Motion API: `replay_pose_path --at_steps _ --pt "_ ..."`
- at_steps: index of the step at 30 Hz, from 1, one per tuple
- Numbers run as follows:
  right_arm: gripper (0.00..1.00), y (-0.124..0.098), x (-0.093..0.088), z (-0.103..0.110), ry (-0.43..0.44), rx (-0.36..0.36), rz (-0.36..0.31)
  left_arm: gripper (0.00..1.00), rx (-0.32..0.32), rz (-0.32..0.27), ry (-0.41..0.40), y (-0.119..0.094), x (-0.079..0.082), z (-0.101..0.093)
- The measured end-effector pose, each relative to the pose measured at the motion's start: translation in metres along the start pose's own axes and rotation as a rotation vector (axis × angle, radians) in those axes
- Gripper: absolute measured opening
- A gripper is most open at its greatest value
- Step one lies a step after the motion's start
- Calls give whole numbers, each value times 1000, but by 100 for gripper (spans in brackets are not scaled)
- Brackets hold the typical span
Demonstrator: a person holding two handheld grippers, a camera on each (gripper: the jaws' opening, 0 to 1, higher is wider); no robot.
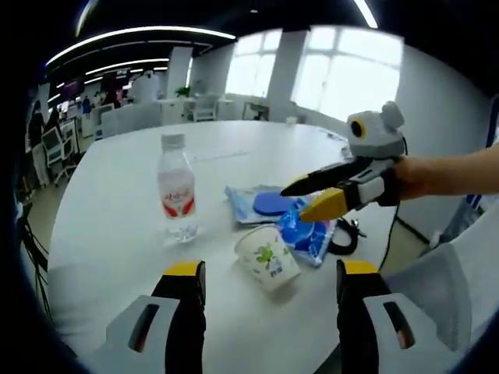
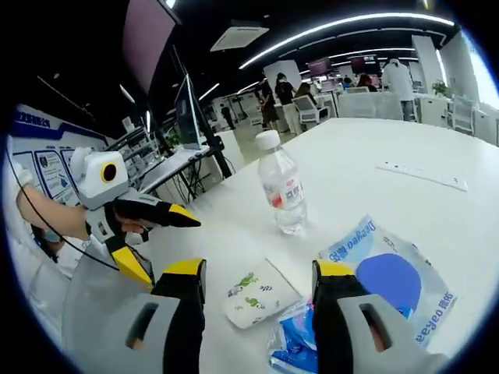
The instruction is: Arrange the tabletop items into an orderly group along one side of the table until the central work area is clear of visible clutter.
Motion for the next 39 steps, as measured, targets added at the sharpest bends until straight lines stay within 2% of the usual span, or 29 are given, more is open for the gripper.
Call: replay_pose_path --at_steps 5,13,20,23,28,30,34,36,39 --pt "51 1 1 -3 -8 47 17 64 6 -8 -36 -5 -7 -6" --pt "46 12 1 -14 -46 88 90 64 10 0 -65 -11 -25 -22" --pt "44 26 -1 -14 -51 152 161 64 31 6 -64 -14 -40 -31" --pt "42 33 -4 -20 -48 170 187 64 40 20 -82 -18 -45 -38" --pt "41 41 -16 -27 -11 191 242 64 62 20 -98 -23 -48 -35" --pt "37 44 -19 -29 -13 192 252 64 77 17 -104 -25 -48 -32" --pt "25 45 -20 -30 15 240 254 64 101 15 -117 -28 -50 -28" --pt "19 47 -19 -34 -20 251 242 64 111 18 -125 -28 -52 -25" --pt "9 47 -20 -30 -23 276 244 62 131 29 -151 -28 -56 -18"
Point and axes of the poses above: the point that each gripper's makers call its tool centre point, and the gripper's own axes: y roughly forward along the fingers, z roughly to its left, x roughly out of its top, the point moved 4 cm from there along -y, roughly backward along the fingers, and after that the axes turned 5 degrees about x, right-handed, at the moved point
